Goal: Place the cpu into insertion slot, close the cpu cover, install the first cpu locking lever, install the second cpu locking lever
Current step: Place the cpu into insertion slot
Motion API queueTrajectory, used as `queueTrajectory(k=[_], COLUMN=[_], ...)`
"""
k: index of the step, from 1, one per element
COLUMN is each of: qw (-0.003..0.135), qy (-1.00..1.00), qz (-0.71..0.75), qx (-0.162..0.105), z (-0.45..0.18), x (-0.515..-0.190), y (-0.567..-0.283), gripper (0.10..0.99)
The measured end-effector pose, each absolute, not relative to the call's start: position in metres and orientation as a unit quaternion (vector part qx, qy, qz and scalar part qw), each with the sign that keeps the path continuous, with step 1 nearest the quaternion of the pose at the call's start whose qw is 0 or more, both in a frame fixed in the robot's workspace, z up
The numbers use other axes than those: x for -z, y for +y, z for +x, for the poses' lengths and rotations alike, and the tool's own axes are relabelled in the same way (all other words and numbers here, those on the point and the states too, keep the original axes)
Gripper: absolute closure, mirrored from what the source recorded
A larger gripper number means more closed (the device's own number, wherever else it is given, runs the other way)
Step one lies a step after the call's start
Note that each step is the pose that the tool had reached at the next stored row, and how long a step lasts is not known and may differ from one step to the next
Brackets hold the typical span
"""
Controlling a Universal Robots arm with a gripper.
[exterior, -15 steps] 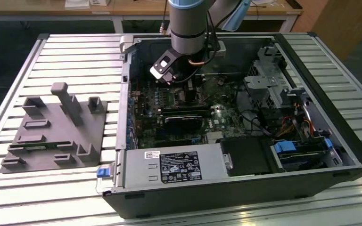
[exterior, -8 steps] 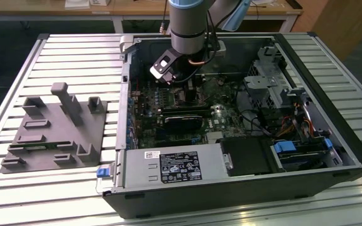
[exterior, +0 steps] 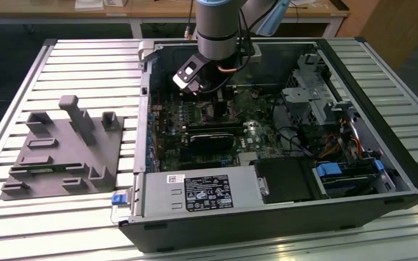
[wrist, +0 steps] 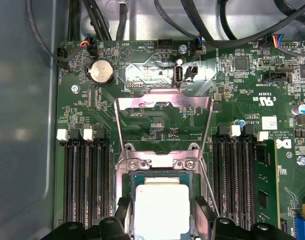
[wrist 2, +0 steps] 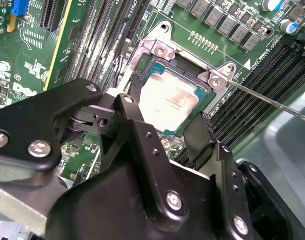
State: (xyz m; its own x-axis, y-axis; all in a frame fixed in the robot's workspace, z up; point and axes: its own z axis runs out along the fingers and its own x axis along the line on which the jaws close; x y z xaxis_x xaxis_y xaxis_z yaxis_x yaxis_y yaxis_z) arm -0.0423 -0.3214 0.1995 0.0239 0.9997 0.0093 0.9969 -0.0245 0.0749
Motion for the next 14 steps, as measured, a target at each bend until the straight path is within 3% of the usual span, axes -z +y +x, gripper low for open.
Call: queueTrajectory(k=[5, 7, 10, 12, 13, 14], qw=[0.024, 0.024, 0.024, 0.024, 0.024, 0.024], qy=[0.698, 0.698, 0.698, 0.698, 0.698, 0.698], qz=[0.715, 0.715, 0.715, 0.715, 0.715, 0.715], qx=[-0.029, -0.029, -0.029, -0.029, -0.029, -0.029], z=[-0.0423, -0.0423, -0.0424, -0.0424, -0.0424, -0.0423], x=[-0.1996, -0.1996, -0.1997, -0.1997, -0.1997, -0.1997], y=[-0.3214, -0.3214, -0.3215, -0.3215, -0.3215, -0.3215], gripper=[0.486, 0.612, 0.667, 0.788, 0.788, 0.843])
